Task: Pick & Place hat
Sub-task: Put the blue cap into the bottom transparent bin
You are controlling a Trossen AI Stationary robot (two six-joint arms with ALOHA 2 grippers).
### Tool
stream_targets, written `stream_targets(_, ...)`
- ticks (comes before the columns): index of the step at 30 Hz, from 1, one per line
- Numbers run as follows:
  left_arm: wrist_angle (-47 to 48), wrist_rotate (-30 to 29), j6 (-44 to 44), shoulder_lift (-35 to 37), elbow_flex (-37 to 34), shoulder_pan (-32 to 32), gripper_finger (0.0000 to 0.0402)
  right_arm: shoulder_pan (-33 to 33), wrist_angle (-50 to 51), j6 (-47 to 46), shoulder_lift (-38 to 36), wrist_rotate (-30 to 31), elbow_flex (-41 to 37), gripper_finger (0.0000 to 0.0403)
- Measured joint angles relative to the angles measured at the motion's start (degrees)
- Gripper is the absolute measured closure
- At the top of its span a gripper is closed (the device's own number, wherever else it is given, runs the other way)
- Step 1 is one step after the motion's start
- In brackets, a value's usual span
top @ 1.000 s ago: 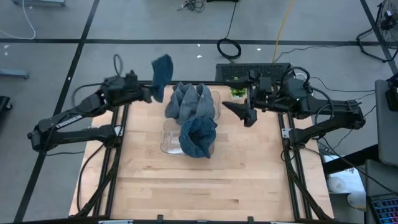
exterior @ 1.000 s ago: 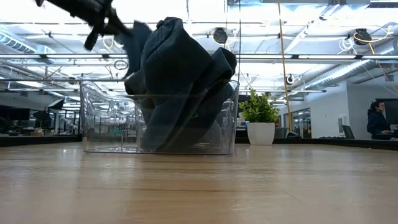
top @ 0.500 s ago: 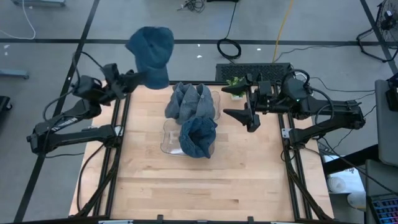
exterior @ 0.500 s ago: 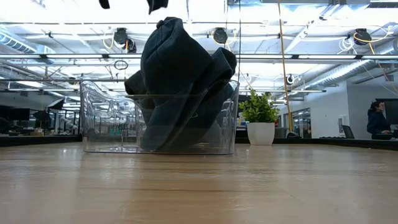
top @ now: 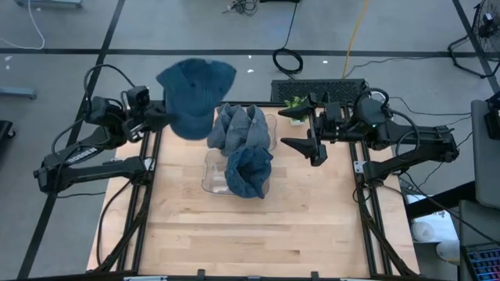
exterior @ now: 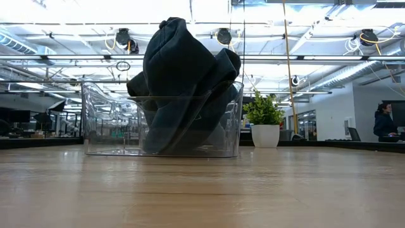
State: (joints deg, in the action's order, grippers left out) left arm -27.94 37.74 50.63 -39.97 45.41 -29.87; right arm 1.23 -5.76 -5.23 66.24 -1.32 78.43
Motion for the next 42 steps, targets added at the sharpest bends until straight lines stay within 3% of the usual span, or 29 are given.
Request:
stream_targets(2, 0.11, 3.06, 1.02, -0.04, 0.00, -0.04, 0.0394, 0.02, 0.13, -0.93, 0.00, 1.99, 0.00, 0.0051)
stream_targets(7, 0.24, 8.78, 3.14, -0.02, 0.00, -0.02, 0.0394, -0.04, 3.75, -5.85, -0.11, 14.58, 0.00, 0.0051)
stream_targets(12, 1.05, 9.03, 4.12, -0.02, 0.00, -0.02, 0.0394, 0.03, 5.20, -5.22, -0.24, 16.91, -0.02, 0.0051)
stream_targets(19, 4.29, 8.99, 1.93, -0.20, 0.00, -0.04, 0.0394, 0.02, 7.70, -7.31, -0.24, 28.45, -0.02, 0.0051)
stream_targets(21, 4.06, 9.00, 0.65, -0.44, 0.00, -0.04, 0.0394, 0.11, 6.78, -6.23, -0.03, 27.27, -0.02, 0.0051)
stream_targets(27, 3.43, 8.14, -3.69, -1.46, 0.00, 0.00, 0.0394, 0.02, -1.41, 3.21, 0.86, 15.98, -0.05, 0.0051)
stream_targets(30, 3.75, 7.25, -2.77, -3.37, 0.00, 0.77, 0.0394, 0.00, -3.02, 2.87, 1.22, 17.14, 0.04, 0.0051)
stream_targets(36, 5.92, 7.99, -2.16, -8.76, 1.60, 4.84, 0.0394, -0.52, 3.01, 0.98, 2.25, 17.85, 0.51, 0.0051)
stream_targets(42, 21.33, 9.95, -8.98, -13.90, 10.74, 9.40, 0.0394, -0.50, 10.96, -2.72, 2.54, 16.53, 5.31, 0.0051)
